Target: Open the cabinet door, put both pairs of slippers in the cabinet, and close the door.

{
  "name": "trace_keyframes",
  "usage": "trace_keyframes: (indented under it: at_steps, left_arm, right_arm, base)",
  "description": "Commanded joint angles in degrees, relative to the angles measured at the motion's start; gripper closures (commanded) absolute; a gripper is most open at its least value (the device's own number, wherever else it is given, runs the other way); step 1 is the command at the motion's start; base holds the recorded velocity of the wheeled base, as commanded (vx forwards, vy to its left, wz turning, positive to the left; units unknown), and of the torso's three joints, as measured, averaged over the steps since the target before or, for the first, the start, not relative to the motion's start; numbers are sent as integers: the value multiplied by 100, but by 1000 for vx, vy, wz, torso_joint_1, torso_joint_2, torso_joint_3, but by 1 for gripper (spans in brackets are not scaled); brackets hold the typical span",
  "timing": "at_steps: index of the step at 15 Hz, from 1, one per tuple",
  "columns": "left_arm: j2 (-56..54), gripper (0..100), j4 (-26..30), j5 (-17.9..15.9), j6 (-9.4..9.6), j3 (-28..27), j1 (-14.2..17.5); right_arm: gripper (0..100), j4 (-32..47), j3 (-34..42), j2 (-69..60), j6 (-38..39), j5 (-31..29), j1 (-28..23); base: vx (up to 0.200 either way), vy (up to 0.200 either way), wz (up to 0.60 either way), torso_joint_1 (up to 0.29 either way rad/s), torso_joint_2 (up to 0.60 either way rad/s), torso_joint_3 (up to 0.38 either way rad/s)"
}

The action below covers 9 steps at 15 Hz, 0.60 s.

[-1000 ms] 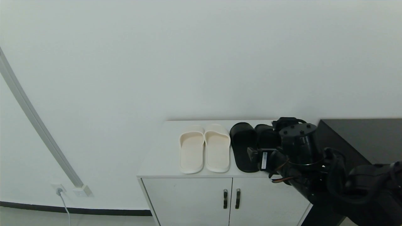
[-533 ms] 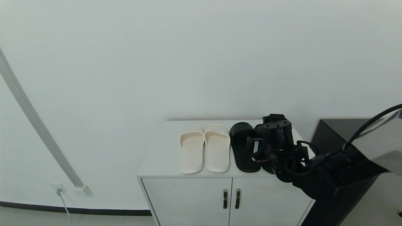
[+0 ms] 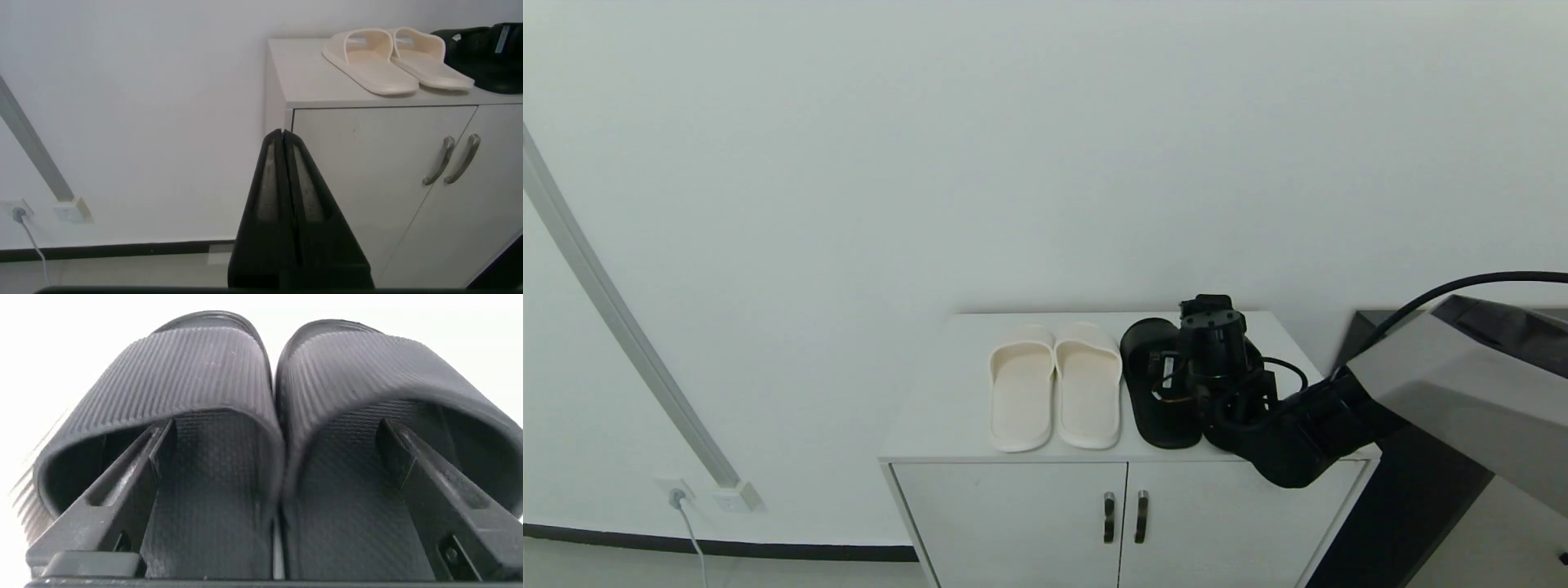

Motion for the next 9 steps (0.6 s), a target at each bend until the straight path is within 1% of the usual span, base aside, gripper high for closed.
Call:
trace_keyframes:
  at_steps: [1, 3, 4, 7, 9]
  left_arm:
    - [7, 100, 0, 0, -2, 2, 2]
    - [7, 100, 0, 0, -2, -6, 2]
    - [7, 100, 0, 0, -2, 2, 2]
    - [7, 100, 0, 0, -2, -6, 2]
    - [7, 100, 0, 0, -11, 2, 2]
  right_arm:
    - [0, -1, -195, 171, -65, -1, -48]
    - [0, -18, -222, 250, -65, -18, -48]
    - [100, -88, -222, 276, -56, -18, -57]
    - [100, -194, -134, 276, -47, -36, -109]
    - [100, -449, 16, 267, -82, -36, -109]
  base:
    - [0, 0, 0, 0, 0, 0]
    - [0, 0, 0, 0, 0, 0]
    - [0, 0, 0, 0, 0, 0]
    - [0, 0, 0, 0, 0, 0]
    - [0, 0, 0, 0, 0, 0]
